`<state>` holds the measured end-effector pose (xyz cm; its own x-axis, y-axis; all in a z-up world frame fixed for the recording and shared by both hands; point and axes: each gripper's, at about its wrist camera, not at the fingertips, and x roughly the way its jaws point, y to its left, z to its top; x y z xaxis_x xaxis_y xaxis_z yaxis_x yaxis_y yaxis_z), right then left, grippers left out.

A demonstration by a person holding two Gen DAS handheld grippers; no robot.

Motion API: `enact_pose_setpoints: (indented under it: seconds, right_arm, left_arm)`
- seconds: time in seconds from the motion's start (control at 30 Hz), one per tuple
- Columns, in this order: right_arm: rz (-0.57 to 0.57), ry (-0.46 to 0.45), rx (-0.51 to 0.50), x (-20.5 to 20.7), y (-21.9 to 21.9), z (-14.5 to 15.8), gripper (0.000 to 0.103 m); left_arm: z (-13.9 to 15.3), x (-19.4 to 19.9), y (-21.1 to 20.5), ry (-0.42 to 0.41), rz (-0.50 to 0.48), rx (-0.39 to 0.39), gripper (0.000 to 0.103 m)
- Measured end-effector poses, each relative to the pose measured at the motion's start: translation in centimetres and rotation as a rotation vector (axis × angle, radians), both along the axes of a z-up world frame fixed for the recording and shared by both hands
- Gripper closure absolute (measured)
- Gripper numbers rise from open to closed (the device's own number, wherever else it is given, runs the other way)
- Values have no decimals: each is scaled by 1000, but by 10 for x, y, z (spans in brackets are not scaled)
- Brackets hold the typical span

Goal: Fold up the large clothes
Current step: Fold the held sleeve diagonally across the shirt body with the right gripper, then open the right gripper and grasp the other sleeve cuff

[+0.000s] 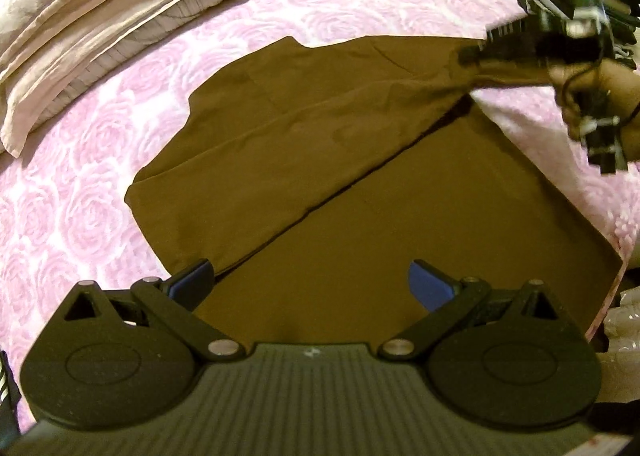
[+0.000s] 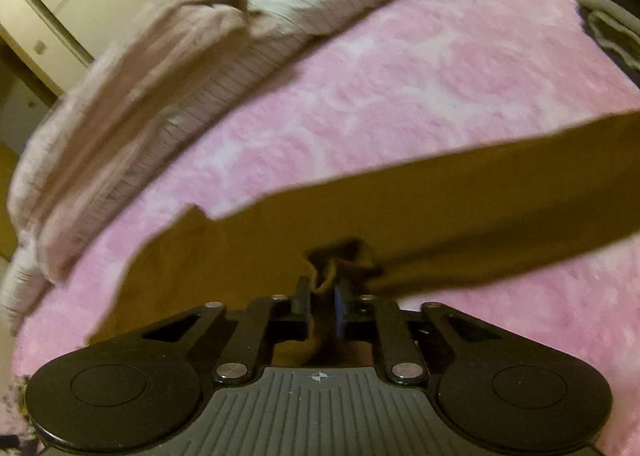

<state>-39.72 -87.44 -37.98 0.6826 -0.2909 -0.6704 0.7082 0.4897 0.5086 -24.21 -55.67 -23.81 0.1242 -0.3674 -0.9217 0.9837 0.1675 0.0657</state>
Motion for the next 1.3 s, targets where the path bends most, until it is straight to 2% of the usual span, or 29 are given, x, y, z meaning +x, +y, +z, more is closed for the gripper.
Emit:
enact_pose_setpoints:
  seconds: [0.07,0.1,0.13,0.27,0.33,0.43,0.63,0.77,0.83,0.9,0.97,1.03,1.07,1.1,1.3]
  right_arm:
    - [54,-135,-82,3,0,23,98]
    - [73,-175,-145,2,2,30,98]
    - [68,-165,-190,0,2,28,98]
    - [-34,-21,-37,-14,-15,-31,98]
    - [-58,8,5,-21,-19,-49,97]
    - [-56,24,10,-25,-19,-58,97]
    - [-57,49,-12,-19,-17,-50,97]
    - [-67,71,-63,-6,-8,-34,97]
    - [-65,88,-121,6,2,-22,97]
    - [6,67,-184,28,21,-12,97]
    - [154,48,-238,63,50,-10,97]
    - [253,109,-275,92,78,-17,86]
    - [246,137,-249,100,85,-22,61]
    - [229,133,-212,102,90,-26,48]
    - [180,172,-160,83,108,-23,47]
  left_arm:
    - [-1,-1,-1,0,0,3,1]
    - [-3,-1,-2,1,0,7,1]
    - [-6,-2,-3,3,-2,13,1]
    - [-12,-6,-5,4,-17,27,1]
    - [-15,-8,-5,1,-23,31,1]
    - [-19,-8,-3,4,-16,34,1]
    - [-16,-3,7,15,-4,25,1]
    - [-14,7,16,21,1,3,1]
    - [-12,15,22,21,11,-9,1]
    - [-9,23,31,21,33,-22,1]
    - [-7,32,43,28,47,-26,1]
    - [-8,39,54,22,52,-23,1]
    - [-7,44,61,19,57,-21,1]
    - [-6,48,67,18,67,-23,1]
    - [-3,69,89,15,108,-30,1]
